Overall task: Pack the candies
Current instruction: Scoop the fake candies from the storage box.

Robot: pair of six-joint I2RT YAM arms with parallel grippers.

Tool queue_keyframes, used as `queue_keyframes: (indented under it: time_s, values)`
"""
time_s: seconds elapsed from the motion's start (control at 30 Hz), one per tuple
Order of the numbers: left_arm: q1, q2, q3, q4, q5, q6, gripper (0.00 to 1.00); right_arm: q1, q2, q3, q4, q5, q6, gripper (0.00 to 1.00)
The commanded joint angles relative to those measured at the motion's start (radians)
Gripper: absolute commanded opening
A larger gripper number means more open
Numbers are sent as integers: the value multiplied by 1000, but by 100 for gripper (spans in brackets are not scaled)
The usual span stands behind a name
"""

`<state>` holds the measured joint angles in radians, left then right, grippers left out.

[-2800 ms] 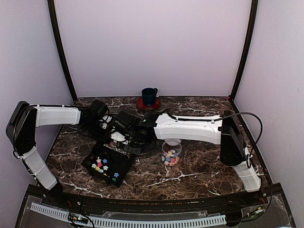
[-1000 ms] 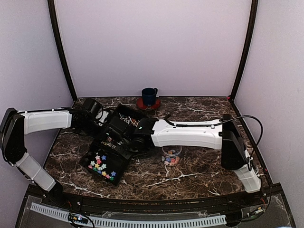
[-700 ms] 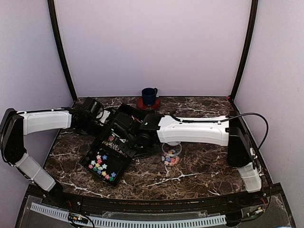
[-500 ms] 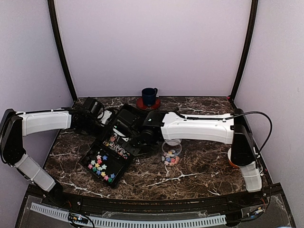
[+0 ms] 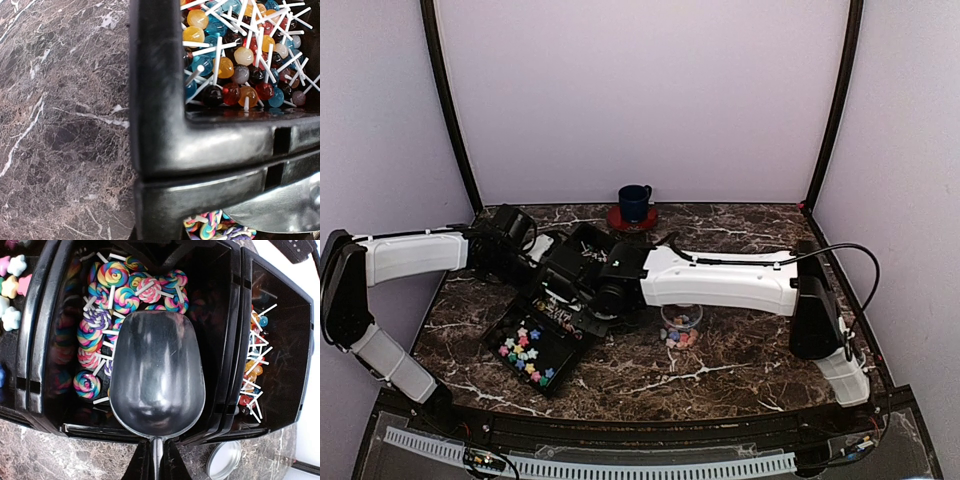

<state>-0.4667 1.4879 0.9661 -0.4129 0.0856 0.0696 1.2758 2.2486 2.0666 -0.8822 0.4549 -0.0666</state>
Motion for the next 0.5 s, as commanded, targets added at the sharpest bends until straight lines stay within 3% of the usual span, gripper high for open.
queue_keyframes:
  time_s: [0.0, 0.13, 0.47]
  values:
    - [-9, -125, 75, 147, 140, -39, 0, 2, 167, 89, -186, 125, 35, 0]
    - [-10, -113, 93, 97, -10, -79, 0, 1, 196, 160, -241, 132, 94, 0]
    - [0, -72, 94, 84, -19, -113, 0, -2, -21, -87, -111, 121, 137, 0]
